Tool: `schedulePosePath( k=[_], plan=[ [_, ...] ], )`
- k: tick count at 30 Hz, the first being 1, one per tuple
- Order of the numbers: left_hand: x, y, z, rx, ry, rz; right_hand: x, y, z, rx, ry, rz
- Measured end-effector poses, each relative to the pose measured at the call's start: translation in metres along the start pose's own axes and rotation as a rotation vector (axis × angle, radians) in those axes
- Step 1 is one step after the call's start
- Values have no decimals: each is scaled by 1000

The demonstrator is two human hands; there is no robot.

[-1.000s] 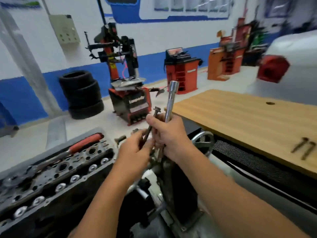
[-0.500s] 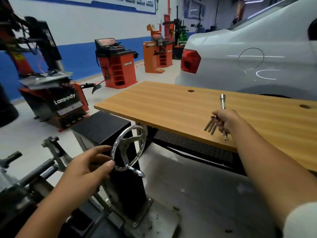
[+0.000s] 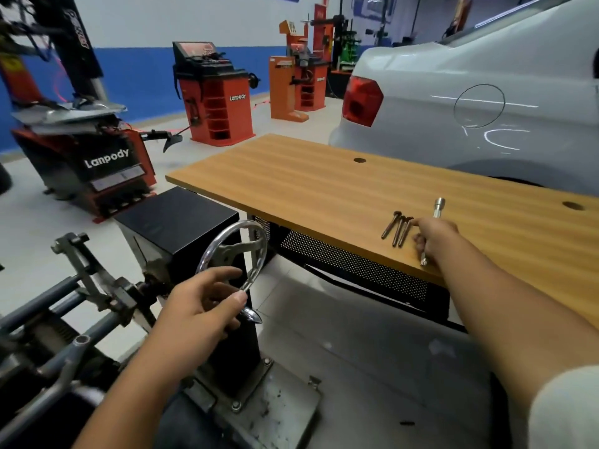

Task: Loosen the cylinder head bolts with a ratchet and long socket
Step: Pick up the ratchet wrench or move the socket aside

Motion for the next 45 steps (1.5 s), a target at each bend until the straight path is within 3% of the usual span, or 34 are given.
schedulePosePath(
  k=[9, 15, 18, 25, 28, 31, 33, 35, 39, 45],
  plan=[
    [12, -5, 17, 46, 35, -70, -6, -18, 12, 52, 47, -34],
    [17, -4, 24, 36, 73, -86, 5, -44, 24, 570, 230, -66],
    [18, -2, 22, 27, 59, -74, 2, -52, 28, 673, 271, -65],
    [19, 8, 13, 26, 48, -91, -1, -40, 45, 262, 251, -120],
    [20, 12, 11, 53, 37, -102, 16, -50, 66, 54, 264, -34],
    [24, 16, 10, 83, 50, -142, 43, -79, 85, 23, 372, 108],
    [31, 19, 11, 97, 67, -172, 57, -92, 89, 170, 470, 114],
    [41, 24, 13, 86, 75, -182, 61, -98, 81, 491, 566, 70],
    [63, 41, 22, 107, 106, -247, 43, -104, 36, 940, 503, 58],
    [71, 64, 30, 73, 129, -326, 10, -86, 28, 887, 400, -56]
  ],
)
Point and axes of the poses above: each hand's wrist, its own x-axis away from the middle knuckle, its own y-axis out of the back of the hand, z = x × y, the point moved 4 cm from there along -x, towards the middle knuckle, and after that the axes turned 8 degrees about z, right-handed, at the moved point
